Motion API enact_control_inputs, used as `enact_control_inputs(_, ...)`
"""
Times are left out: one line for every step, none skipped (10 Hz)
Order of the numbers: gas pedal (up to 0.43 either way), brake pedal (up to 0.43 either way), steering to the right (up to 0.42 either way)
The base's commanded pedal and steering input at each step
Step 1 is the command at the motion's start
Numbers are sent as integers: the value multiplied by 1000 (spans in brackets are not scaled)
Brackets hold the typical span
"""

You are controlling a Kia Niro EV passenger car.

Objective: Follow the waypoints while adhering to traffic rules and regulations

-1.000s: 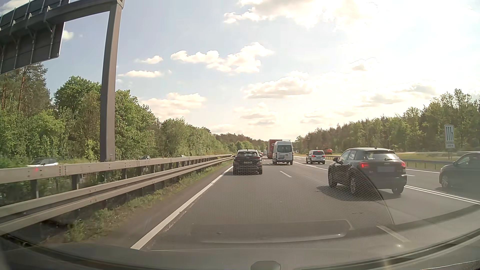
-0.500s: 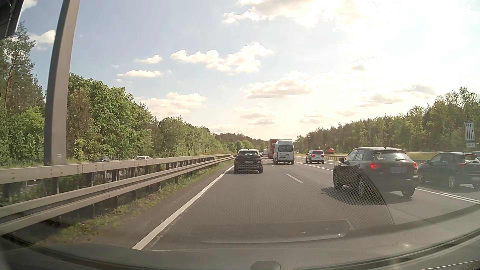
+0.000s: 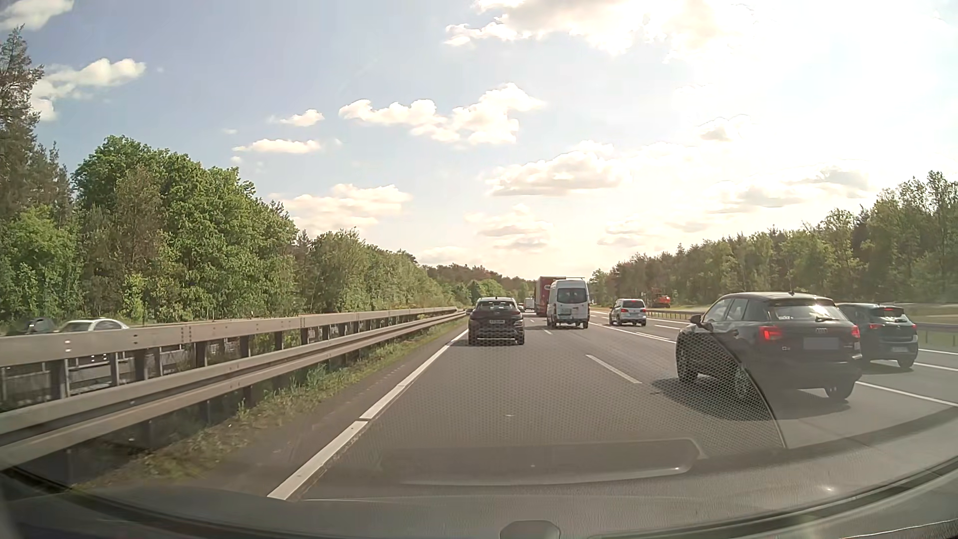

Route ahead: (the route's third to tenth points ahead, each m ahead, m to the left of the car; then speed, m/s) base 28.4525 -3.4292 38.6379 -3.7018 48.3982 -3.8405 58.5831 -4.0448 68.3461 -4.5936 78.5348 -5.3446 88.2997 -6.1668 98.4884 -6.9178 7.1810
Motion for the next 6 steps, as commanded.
enact_control_inputs(118,0,1)
enact_control_inputs(118,0,1)
enact_control_inputs(118,0,2)
enact_control_inputs(118,0,3)
enact_control_inputs(118,0,3)
enact_control_inputs(118,0,3)
